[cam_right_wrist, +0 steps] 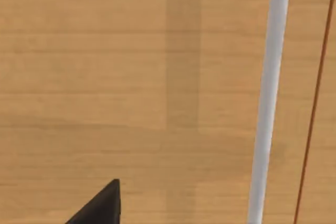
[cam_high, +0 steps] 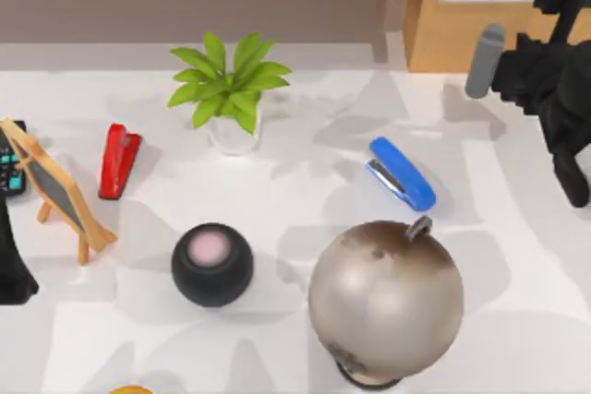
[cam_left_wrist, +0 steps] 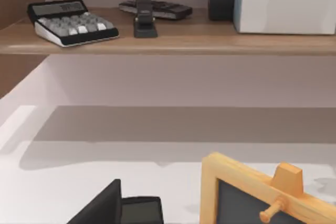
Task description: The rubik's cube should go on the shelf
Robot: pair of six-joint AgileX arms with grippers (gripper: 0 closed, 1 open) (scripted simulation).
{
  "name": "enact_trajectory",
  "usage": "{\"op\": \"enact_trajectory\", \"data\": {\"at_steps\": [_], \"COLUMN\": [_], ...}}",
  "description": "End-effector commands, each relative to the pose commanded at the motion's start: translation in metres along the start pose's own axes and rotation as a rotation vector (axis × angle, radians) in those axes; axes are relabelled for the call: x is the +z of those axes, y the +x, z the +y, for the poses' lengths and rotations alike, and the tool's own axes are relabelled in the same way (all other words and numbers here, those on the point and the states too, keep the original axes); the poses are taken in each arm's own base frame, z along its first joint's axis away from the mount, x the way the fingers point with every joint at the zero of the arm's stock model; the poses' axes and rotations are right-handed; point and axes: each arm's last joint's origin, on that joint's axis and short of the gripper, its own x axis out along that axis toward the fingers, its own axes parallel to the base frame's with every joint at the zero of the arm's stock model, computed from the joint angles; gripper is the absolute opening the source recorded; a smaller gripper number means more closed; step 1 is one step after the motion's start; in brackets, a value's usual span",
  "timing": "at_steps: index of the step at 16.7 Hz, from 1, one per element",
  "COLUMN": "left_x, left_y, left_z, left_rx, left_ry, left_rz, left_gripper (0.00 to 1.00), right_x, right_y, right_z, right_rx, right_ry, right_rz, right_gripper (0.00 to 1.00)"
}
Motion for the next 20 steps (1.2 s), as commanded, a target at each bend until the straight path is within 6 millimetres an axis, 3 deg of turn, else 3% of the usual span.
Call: {"op": "enact_trajectory", "data": {"at_steps": [4, 8, 20], "left_x": [0.000, 0.000, 0.000], "left_y": [0.000, 0.000, 0.000], "left_z": [0.000, 0.000, 0.000], "left_rx": [0.000, 0.000, 0.000], "left_ry": [0.000, 0.000, 0.000], "left_rz": [0.000, 0.000, 0.000], "left_gripper": [1.00, 1.00, 1.00], "right_x": [0.001, 0.001, 0.001], "right_y": [0.017, 0.019, 0.019], "right_z": [0.000, 0.000, 0.000], "right_rx": [0.000, 0.000, 0.000], "right_ry": [0.000, 0.000, 0.000], "right_rz": [0.000, 0.000, 0.000], "right_gripper": [1.00, 1.00, 0.10]}}
